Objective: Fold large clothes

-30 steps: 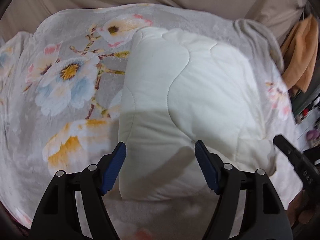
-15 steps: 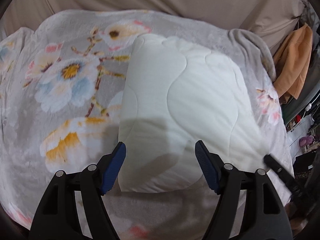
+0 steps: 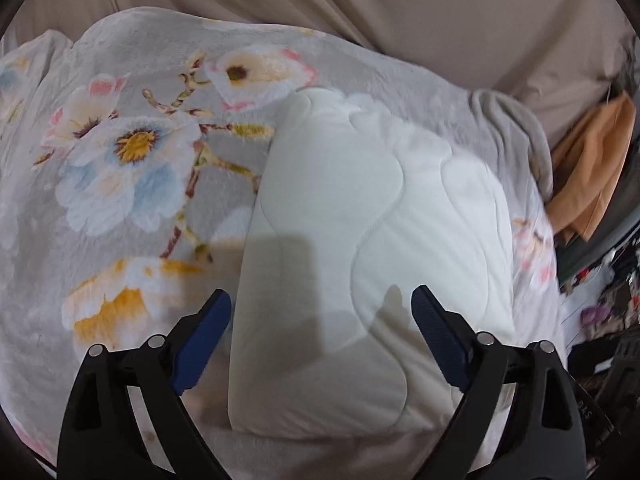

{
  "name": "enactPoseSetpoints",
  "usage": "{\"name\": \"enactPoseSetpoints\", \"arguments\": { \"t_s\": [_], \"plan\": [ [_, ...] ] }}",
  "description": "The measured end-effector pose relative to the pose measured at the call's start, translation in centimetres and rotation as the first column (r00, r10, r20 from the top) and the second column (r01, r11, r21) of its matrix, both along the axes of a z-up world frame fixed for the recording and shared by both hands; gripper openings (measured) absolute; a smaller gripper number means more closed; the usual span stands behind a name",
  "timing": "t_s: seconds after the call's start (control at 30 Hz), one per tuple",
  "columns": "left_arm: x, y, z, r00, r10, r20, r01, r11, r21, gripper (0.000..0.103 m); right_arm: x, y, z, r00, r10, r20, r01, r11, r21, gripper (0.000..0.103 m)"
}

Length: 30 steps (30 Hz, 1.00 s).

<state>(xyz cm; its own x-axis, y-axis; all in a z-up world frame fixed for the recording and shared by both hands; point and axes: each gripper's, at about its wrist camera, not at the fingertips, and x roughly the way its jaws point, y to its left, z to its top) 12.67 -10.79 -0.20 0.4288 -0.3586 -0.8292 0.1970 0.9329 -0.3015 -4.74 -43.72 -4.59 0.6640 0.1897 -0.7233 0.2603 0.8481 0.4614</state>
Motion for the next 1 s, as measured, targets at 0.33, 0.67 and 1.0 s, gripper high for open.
{"name": "enactPoseSetpoints", "arguments": {
  "t_s": [0.33,0.67,1.0],
  "plan": [
    [3.3,-0.6,-4.6,0.993,-0.02,-0.121,0.008,0.995,-0.099,0.098,7.5,-0.1,-5.9,0.987,0.042,-0.152,-0.028,0.995,0.094,0.056],
    [3.8,-1.3,-4.2,0.997,-0.026,-0.078,0.019,0.996,-0.091,0.078,9.4,1.1,-6.1,0.988,0.097,-0.123,-0.079,0.987,0.139,0.023],
    [-1.4,0.4,3.3,0.985,-0.165,0.047,0.169,0.98,-0.101,0.047,2.8,2.0,0.1,0.998,0.069,0.01,-0.069,0.987,0.147,0.018]
  ]
}}
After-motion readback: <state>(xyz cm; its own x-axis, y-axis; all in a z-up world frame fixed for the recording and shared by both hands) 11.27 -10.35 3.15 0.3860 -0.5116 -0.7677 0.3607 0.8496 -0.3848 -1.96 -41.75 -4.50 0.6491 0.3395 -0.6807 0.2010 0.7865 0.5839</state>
